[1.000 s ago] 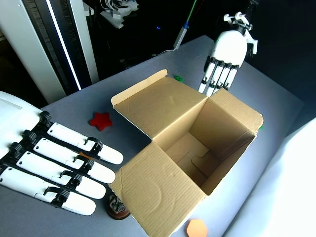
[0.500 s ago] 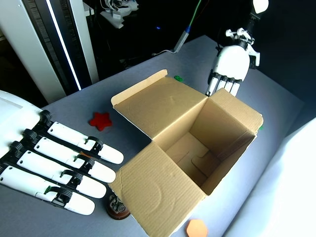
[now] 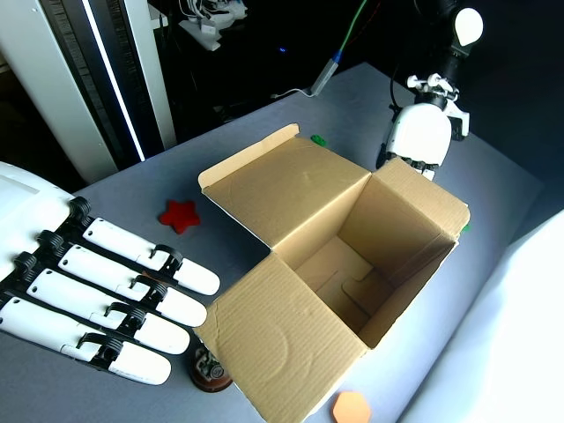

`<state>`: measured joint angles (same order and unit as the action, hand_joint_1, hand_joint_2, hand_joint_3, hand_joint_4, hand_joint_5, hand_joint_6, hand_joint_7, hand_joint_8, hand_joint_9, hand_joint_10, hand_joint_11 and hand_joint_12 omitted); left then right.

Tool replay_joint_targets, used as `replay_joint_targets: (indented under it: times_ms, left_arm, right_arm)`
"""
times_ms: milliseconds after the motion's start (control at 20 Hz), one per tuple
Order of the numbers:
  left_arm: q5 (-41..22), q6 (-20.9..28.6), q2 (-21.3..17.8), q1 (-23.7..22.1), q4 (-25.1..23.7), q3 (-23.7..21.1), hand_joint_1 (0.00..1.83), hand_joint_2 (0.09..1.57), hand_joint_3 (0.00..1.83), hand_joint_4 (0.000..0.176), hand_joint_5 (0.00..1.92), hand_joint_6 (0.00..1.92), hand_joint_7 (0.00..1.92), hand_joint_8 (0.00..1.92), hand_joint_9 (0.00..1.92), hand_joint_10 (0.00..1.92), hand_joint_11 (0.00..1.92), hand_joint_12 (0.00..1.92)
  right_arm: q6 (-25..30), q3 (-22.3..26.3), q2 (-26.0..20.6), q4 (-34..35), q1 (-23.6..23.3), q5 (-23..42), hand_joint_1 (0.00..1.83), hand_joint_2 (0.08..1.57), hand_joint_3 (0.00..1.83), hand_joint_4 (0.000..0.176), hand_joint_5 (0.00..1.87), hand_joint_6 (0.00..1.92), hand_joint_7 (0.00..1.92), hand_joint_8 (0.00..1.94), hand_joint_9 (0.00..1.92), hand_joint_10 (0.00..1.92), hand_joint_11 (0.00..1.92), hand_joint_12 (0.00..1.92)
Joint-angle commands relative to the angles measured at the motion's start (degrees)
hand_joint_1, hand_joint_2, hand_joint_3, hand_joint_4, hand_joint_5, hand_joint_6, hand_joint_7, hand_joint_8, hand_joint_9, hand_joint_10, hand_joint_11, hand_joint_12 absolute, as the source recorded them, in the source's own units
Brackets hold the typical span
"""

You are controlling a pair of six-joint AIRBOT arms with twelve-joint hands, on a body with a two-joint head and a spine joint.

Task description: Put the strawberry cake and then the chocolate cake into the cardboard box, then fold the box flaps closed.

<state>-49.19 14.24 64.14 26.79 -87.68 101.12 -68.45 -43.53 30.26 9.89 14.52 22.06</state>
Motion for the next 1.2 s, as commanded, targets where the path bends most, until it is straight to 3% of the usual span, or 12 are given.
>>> replay_joint_targets:
  times_ms: [0, 100, 250, 400, 550, 800, 1150]
  left_arm:
    - [-0.9, -0.1, 0.0, -0.2, 3.2, 0.6, 1.13, 1.06, 0.00, 0.049, 0.04, 0.00, 0.05, 0.00, 0.09, 0.00, 0.00, 0.49]
    - [-0.8, -0.1, 1.1, -0.2, 3.1, 1.9, 1.14, 1.06, 0.00, 0.050, 0.05, 0.00, 0.06, 0.01, 0.09, 0.00, 0.00, 0.47]
    - [-0.7, -0.1, 2.7, 0.0, 2.9, 3.9, 1.15, 1.04, 0.00, 0.050, 0.04, 0.00, 0.03, 0.00, 0.04, 0.00, 0.00, 0.45]
    - [-0.3, -0.1, 3.8, 0.6, 2.7, 5.6, 1.13, 1.05, 0.00, 0.046, 0.05, 0.00, 0.05, 0.00, 0.06, 0.00, 0.00, 0.52]
    - [-0.3, -0.1, 4.4, 1.2, 2.7, 7.0, 1.15, 1.04, 0.00, 0.042, 0.04, 0.00, 0.02, 0.00, 0.02, 0.00, 0.00, 0.40]
    - [-0.2, -0.1, 5.4, 1.9, 2.7, 8.9, 1.14, 1.04, 0.00, 0.054, 0.02, 0.00, 0.00, 0.00, 0.00, 0.00, 0.00, 0.33]
    - [-0.1, -0.1, 7.2, 1.9, 2.7, 10.9, 1.14, 1.06, 0.01, 0.050, 0.03, 0.00, 0.00, 0.00, 0.00, 0.00, 0.00, 0.39]
  right_arm:
    - [-0.2, -0.1, -0.7, 0.0, -0.9, 7.1, 1.18, 1.03, 0.00, 0.008, 0.01, 0.00, 0.01, 0.00, 0.01, 0.00, 0.00, 0.00]
    - [-0.3, -0.1, -0.7, 0.0, -0.9, 7.1, 1.17, 1.03, 0.00, 0.007, 0.03, 0.01, 0.03, 0.01, 0.01, 0.00, 0.00, 0.00]
    - [-0.3, -0.1, -0.7, 0.0, -0.9, 7.1, 1.22, 1.03, 0.00, 0.023, 0.00, 0.00, 0.02, 0.00, 0.00, 0.00, 0.00, 0.00]
    - [-0.3, -0.1, -0.7, 0.0, -1.0, 7.1, 1.21, 1.03, 0.00, 0.023, 0.01, 0.01, 0.03, 0.01, 0.00, 0.00, 0.00, 0.00]
    - [-0.3, -0.1, -0.6, 0.0, -1.0, 7.1, 1.23, 1.02, 0.00, 0.021, 0.01, 0.00, 0.02, 0.00, 0.00, 0.00, 0.00, 0.00]
    - [-0.3, -0.1, -0.6, 0.0, -1.0, 7.1, 1.24, 1.02, 0.00, 0.017, 0.01, 0.00, 0.02, 0.00, 0.00, 0.00, 0.00, 0.00]
    - [-0.3, -0.1, -0.6, 0.0, -1.1, 7.1, 1.24, 1.03, 0.00, 0.017, 0.01, 0.00, 0.03, 0.01, 0.00, 0.00, 0.00, 0.00]
